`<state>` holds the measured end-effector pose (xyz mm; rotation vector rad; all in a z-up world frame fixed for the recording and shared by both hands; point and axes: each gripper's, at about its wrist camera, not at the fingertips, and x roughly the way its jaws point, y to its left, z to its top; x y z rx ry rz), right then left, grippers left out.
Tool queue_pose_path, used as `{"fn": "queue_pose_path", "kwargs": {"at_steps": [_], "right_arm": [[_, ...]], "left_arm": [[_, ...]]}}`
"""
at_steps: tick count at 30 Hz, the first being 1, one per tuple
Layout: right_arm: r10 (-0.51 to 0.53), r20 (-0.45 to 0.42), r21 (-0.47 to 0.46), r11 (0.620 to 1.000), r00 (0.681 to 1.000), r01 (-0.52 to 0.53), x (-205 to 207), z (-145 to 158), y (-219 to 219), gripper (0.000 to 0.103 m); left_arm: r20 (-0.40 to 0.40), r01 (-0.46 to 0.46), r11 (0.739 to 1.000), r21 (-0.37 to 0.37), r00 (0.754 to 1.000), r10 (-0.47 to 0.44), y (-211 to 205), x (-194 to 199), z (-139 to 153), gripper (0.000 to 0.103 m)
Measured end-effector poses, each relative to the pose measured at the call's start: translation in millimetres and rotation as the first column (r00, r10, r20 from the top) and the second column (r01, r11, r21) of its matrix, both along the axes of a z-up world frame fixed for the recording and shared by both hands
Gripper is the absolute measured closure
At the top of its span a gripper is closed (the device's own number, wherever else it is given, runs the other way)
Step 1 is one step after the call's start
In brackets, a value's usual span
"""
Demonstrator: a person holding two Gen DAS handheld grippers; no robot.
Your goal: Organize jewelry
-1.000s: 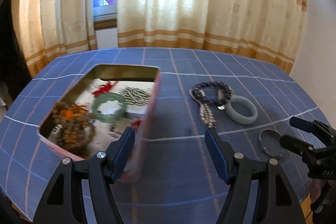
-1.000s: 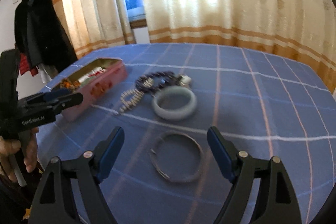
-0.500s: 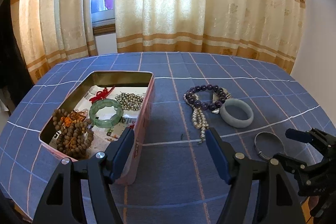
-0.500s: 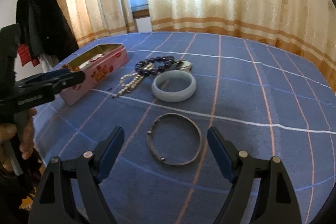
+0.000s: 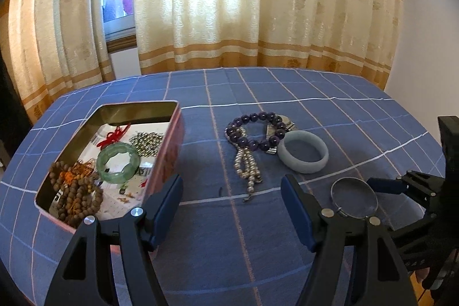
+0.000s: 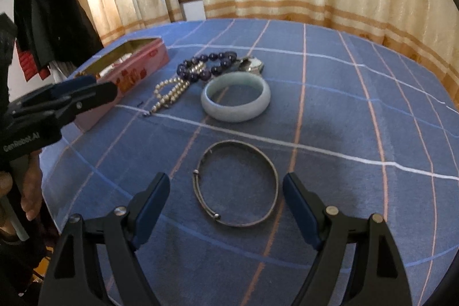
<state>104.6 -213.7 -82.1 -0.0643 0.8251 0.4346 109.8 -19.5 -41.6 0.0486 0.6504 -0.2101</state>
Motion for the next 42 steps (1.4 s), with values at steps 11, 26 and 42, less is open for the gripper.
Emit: {"fn": "queue_pose_path", "kwargs": {"at_steps": [11, 26, 42], "right_arm": [[-0.019, 0.015, -0.012, 1.0, 1.0, 0.019, 4.4, 1.4, -8.9, 0.085], [-0.037, 0.059, -0.038, 0.998, 0.998, 0.04, 11.5, 5.2, -8.3, 0.097], [-0.122, 0.114, -0.005, 0.992, 0.986, 0.124, 31.9, 24.7, -38.5, 0.097]], "left_arm": [[-0.036, 0.037, 0.999, -0.009, 0.999, -0.038, -11.2, 18.6, 0.7, 0.032], [-0.048, 0.074, 0.997, 0.021, 0.996, -0.073, -28.2, 41.3, -0.9, 0.032], [-0.123, 0.19, 0.981, 0.048, 0.975, -0.183, -75.6, 96.5, -22.9, 0.069]]}}
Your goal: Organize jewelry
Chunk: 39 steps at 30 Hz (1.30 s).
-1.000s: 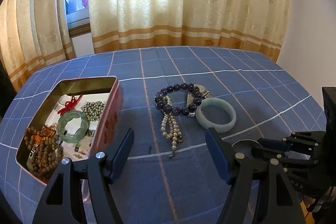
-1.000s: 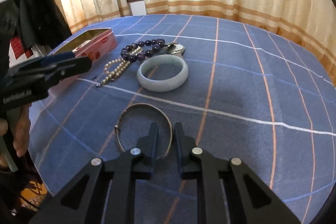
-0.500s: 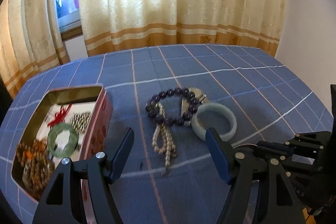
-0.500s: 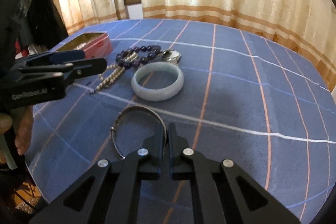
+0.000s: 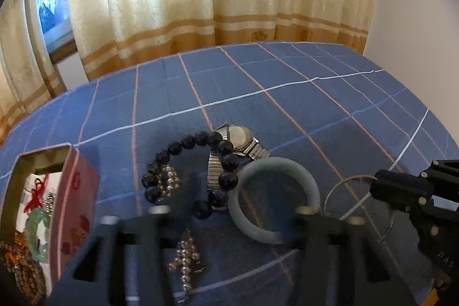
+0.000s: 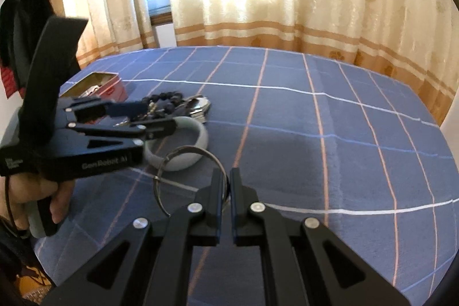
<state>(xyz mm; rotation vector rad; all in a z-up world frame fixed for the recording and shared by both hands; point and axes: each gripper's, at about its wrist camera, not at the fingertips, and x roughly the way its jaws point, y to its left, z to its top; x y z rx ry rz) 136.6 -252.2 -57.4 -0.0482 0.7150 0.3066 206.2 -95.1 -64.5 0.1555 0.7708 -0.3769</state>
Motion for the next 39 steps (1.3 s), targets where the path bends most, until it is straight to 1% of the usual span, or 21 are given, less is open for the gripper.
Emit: {"fn": "queue_pose_path", "kwargs": {"at_steps": [2, 3, 5, 7, 11, 15, 19, 32, 33, 35, 39], "right_arm": [[-0.006, 0.004, 0.007, 1.0, 1.0, 0.006, 0.3, 0.9, -3.0, 0.097], [-0.006, 0.005, 0.009, 1.0, 1.0, 0.006, 0.4, 1.3, -3.3, 0.097], [-0.008, 0.012, 0.005, 1.0, 1.0, 0.008, 0.1, 2.0, -2.4, 0.097], [-0.009, 0.02, 0.004, 1.0, 1.0, 0.009, -1.4, 2.7, -2.0, 0.097], [-0.011, 0.02, 0.019, 1.0, 1.0, 0.011, -1.0, 1.8, -5.0, 0.097], [-0.013, 0.03, 0.019, 1.0, 0.999, 0.013, -1.0, 2.5, -5.8, 0.097], [-0.018, 0.043, 0.022, 1.0, 0.999, 0.017, -3.6, 3.4, -6.0, 0.097], [-0.007, 0.078, 0.032, 0.999, 0.997, 0.004, -4.8, 10.5, -2.4, 0.097], [-0.004, 0.081, 0.032, 0.999, 0.997, 0.002, -5.5, 11.6, -1.5, 0.097], [0.001, 0.089, 0.036, 0.999, 0.996, -0.004, -6.3, 14.8, 0.1, 0.097], [0.011, 0.099, 0.037, 0.999, 0.995, -0.015, -6.9, 19.1, 4.3, 0.097]], "left_arm": [[-0.01, -0.005, 1.0, -0.003, 1.0, 0.005, 1.1, 1.5, -1.0, 0.074], [-0.013, -0.015, 1.0, 0.005, 1.0, 0.015, 1.5, 2.3, -1.5, 0.08], [-0.009, -0.02, 1.0, -0.001, 1.0, 0.02, 1.6, 2.1, -0.5, 0.083], [0.029, -0.038, 0.999, -0.01, 0.999, 0.038, 4.8, -3.5, 4.6, 0.091], [0.084, -0.043, 0.998, -0.036, 0.995, 0.046, 9.8, -12.6, 11.6, 0.091], [0.123, -0.062, 0.994, -0.086, 0.99, 0.072, 20.8, -18.7, 17.5, 0.091], [0.163, -0.083, 0.99, -0.111, 0.982, 0.1, 27.2, -24.0, 23.4, 0.091], [0.222, -0.087, 0.98, -0.179, 0.967, 0.126, 52.5, -53.7, 49.1, 0.091], [0.224, -0.087, 0.98, -0.18, 0.966, 0.127, 53.8, -55.5, 51.0, 0.092], [0.229, -0.08, 0.978, -0.191, 0.966, 0.123, 56.5, -59.4, 54.0, 0.103], [0.244, -0.06, 0.981, -0.185, 0.964, 0.105, 56.5, -65.3, 62.1, 0.103]]}}
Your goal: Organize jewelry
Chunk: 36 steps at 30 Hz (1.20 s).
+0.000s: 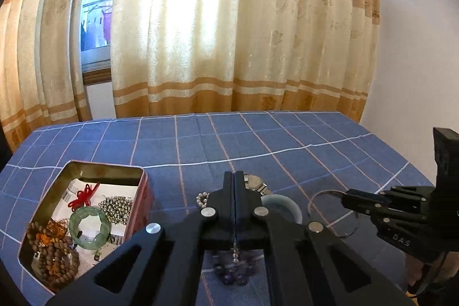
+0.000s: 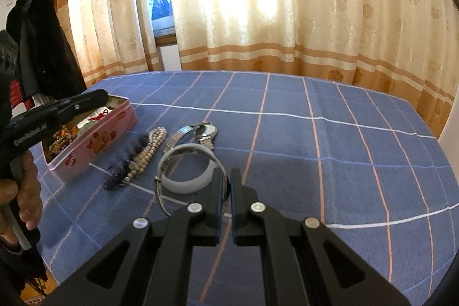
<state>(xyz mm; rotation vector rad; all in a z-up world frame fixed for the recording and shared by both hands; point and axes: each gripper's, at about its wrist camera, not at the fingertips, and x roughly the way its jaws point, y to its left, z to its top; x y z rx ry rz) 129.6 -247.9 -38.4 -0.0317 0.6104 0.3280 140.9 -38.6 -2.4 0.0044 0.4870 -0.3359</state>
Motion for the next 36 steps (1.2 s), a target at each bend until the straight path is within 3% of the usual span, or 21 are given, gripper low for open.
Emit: {"fn": "queue_pose_path", "kwargs": {"at_steps": [3, 8, 9, 10, 11, 12, 13, 16, 19, 22, 25, 26, 28, 29, 32, 36], "right_arm": [[0.003, 0.005, 0.0, 1.0, 1.0, -0.003, -1.9, 0.8, 1.3, 0.097], [0.004, 0.006, 0.001, 1.0, 1.0, -0.004, -0.8, 0.2, 2.5, 0.097], [0.005, 0.006, 0.001, 1.0, 1.0, -0.005, -0.7, -0.2, 3.2, 0.097], [0.008, 0.004, 0.003, 1.0, 1.0, -0.008, -0.5, -0.3, 3.5, 0.097], [0.01, 0.004, 0.004, 1.0, 1.0, -0.01, -0.8, -0.8, 3.3, 0.097], [0.01, 0.004, 0.003, 1.0, 1.0, -0.01, -1.8, -0.7, 4.5, 0.097], [0.011, 0.005, 0.003, 1.0, 1.0, -0.011, -2.1, -0.7, 4.0, 0.097], [0.005, 0.005, 0.006, 1.0, 1.0, -0.005, -1.6, -0.8, 4.9, 0.096], [0.005, 0.003, 0.01, 1.0, 1.0, -0.005, -1.6, -2.1, 7.6, 0.096], [0.011, 0.002, 0.015, 1.0, 1.0, -0.011, -2.8, -3.8, 8.4, 0.096], [0.014, 0.003, 0.018, 1.0, 1.0, -0.014, -3.6, -4.6, 8.5, 0.096], [0.014, 0.004, 0.019, 1.0, 1.0, -0.014, -4.0, -4.6, 7.4, 0.096], [0.013, 0.004, 0.019, 1.0, 1.0, -0.014, -4.2, -4.3, 7.3, 0.096], [0.014, 0.004, 0.019, 1.0, 1.0, -0.014, -3.9, -4.3, 7.3, 0.096], [0.014, 0.006, 0.021, 1.0, 1.0, -0.014, -4.0, -5.0, 6.0, 0.095], [0.015, 0.005, 0.021, 1.0, 1.0, -0.015, -4.5, -5.0, 5.9, 0.095]], "left_arm": [[-0.002, -0.001, 1.0, 0.004, 1.0, 0.001, 1.4, -0.8, -0.1, 0.103], [-0.091, 0.009, 1.0, 0.007, 0.996, -0.008, -0.6, 8.8, -15.8, 0.101], [-0.127, 0.021, 1.0, 0.012, 0.992, -0.019, -2.8, 12.5, -22.7, 0.09], [-0.145, 0.02, 1.0, 0.02, 0.989, -0.017, -4.4, 13.9, -26.9, 0.067], [-0.16, 0.022, 1.0, 0.021, 0.987, -0.018, -5.3, 14.4, -31.2, 0.05], [-0.171, 0.022, 1.0, 0.011, 0.985, -0.019, -4.8, 14.5, -35.5, 0.024], [-0.167, 0.019, 1.0, 0.003, 0.986, -0.019, -4.0, 12.0, -37.3, 0.019], [-0.177, 0.038, 0.999, 0.014, 0.984, -0.034, -7.6, 7.2, -39.8, 0.019], [-0.193, -0.028, 0.997, 0.078, 0.98, 0.042, -7.0, 13.7, -46.2, 0.019], [-0.238, -0.041, 0.996, 0.079, 0.97, 0.059, -2.2, 24.7, -52.9, 0.019], [-0.245, -0.053, 0.99, 0.128, 0.966, 0.083, -5.6, 29.4, -56.9, 0.021], [-0.255, -0.051, 0.99, 0.133, 0.963, 0.083, -5.1, 31.3, -58.5, 0.025], [-0.286, -0.053, 0.986, 0.158, 0.953, 0.097, -4.7, 36.1, -64.8, 0.055], [-0.304, -0.045, 0.986, 0.159, 0.948, 0.092, -4.5, 38.4, -68.3, 0.059], [-0.326, -0.031, 0.987, 0.156, 0.942, 0.081, -4.0, 41.0, -73.6, 0.061], [-0.361, -0.036, 0.996, 0.082, 0.931, 0.063, 6.4, 45.5, -75.5, 0.061]]}}
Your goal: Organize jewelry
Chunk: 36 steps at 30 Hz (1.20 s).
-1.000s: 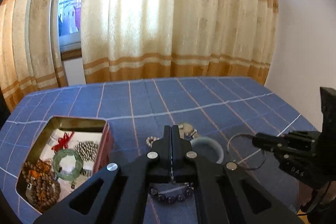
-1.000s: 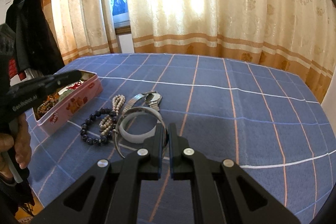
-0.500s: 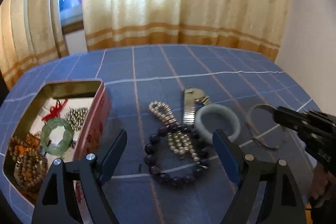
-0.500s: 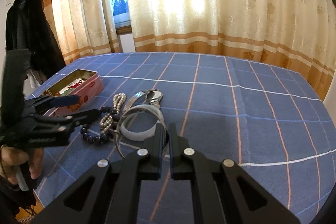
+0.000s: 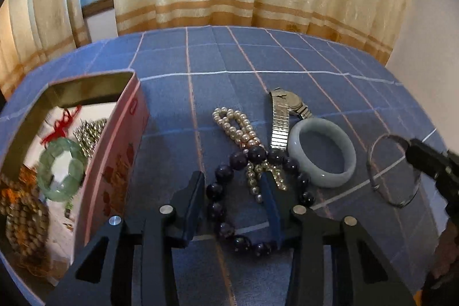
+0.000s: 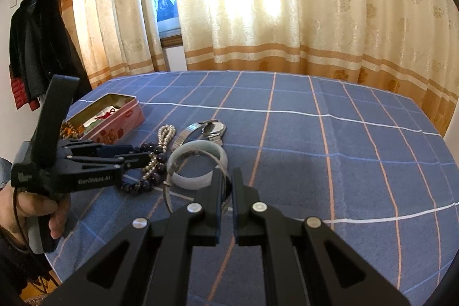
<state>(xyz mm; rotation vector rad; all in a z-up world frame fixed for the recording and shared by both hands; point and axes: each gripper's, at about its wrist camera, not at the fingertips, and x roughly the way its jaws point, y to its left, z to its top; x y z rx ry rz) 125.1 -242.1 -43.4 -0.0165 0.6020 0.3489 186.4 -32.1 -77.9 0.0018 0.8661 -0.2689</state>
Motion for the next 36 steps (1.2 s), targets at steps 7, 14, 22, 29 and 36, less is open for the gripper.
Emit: {"fn": "queue_pose_path", "kwargs": {"at_steps": [7, 14, 22, 29, 36], "right_arm": [[-0.002, 0.012, 0.003, 1.0, 1.0, 0.002, -2.5, 2.7, 0.8, 0.095], [-0.003, 0.018, 0.005, 1.0, 1.0, 0.003, -2.4, 4.0, 2.0, 0.095], [0.015, 0.052, 0.002, 1.0, 0.999, -0.015, -3.5, 17.9, 10.1, 0.095], [0.052, 0.095, -0.014, 0.999, 0.994, -0.051, 1.4, 38.1, 29.0, 0.095], [0.104, 0.134, -0.031, 0.994, 0.986, -0.101, 8.4, 57.1, 56.3, 0.095]], "left_arm": [[0.086, 0.0, 0.998, 0.059, 0.996, -0.006, -6.9, -16.3, 9.3, 0.09], [0.191, -0.011, 0.999, 0.04, 0.982, 0.003, -3.2, -37.2, 36.1, 0.09], [0.309, -0.006, 1.0, 0.019, 0.951, 0.0, 0.0, -56.8, 77.9, 0.09], [0.366, -0.027, 1.0, 0.008, 0.93, 0.022, 15.3, -62.9, 103.9, 0.09], [0.413, -0.07, 0.997, 0.031, 0.909, 0.051, 42.9, -63.0, 126.5, 0.09]]}}
